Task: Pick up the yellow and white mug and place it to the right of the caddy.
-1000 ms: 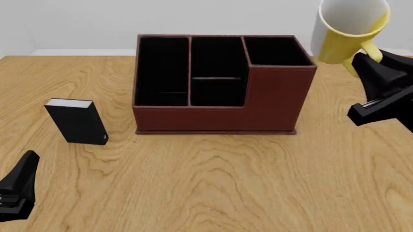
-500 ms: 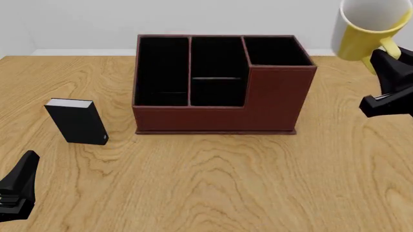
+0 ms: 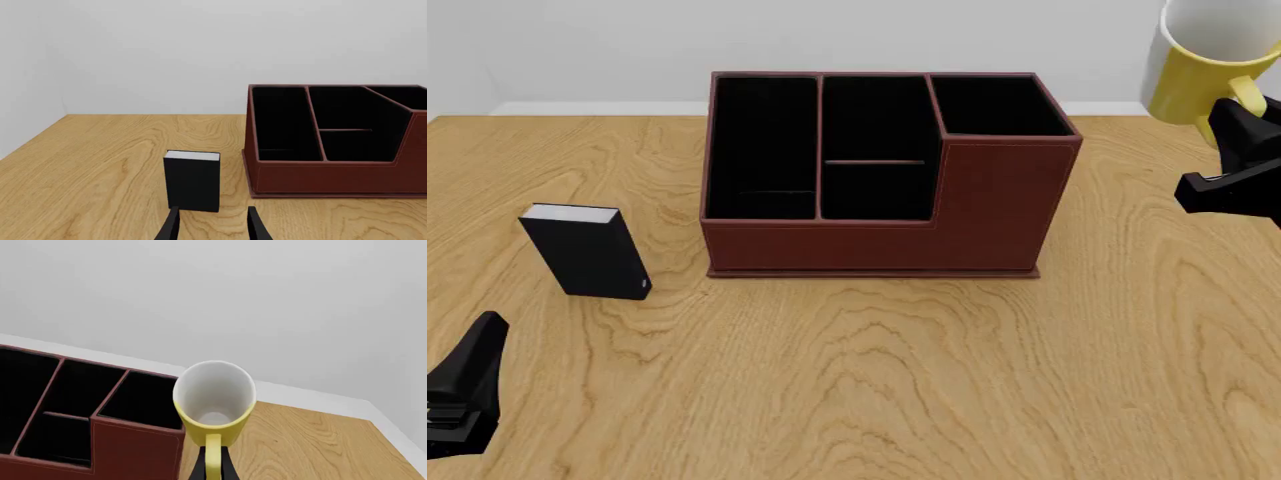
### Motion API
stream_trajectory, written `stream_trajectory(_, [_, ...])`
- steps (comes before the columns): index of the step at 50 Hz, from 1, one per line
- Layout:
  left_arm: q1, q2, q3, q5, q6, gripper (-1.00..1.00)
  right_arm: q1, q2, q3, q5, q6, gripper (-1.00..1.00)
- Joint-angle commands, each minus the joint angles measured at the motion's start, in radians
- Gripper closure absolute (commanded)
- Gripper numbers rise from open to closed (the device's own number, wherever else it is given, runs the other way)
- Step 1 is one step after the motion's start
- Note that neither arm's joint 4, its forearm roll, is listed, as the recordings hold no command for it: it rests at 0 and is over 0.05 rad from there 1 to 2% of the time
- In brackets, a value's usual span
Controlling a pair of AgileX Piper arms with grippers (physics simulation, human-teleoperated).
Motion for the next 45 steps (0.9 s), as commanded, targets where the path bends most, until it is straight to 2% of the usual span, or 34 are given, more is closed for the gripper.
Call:
stream_trajectory(1, [0.0, 0.0, 0.0, 0.0, 0.0, -1.0, -0.041, 0.069, 0.01, -0.059, 0.026, 1.0])
stream_trajectory(20, [0.0, 0.0, 0.0, 0.0, 0.0, -1.0, -0.076, 0.179, 0.082, -0.188, 0.046, 1.0])
stream_trajectory(27, [0.0, 0.0, 0.0, 0.0, 0.0, -1.0, -0.082, 0.242, 0.122, -0.269, 0.062, 1.0])
stream_trajectory(34, [0.0, 0.0, 0.0, 0.0, 0.0, -1.0, -0.087, 0.285, 0.145, -0.318, 0.086, 1.0])
stream_trajectory(45, [0.0, 0.0, 0.0, 0.0, 0.0, -1.0, -0.096, 0.341, 0.167, -0.372, 0.09, 1.0])
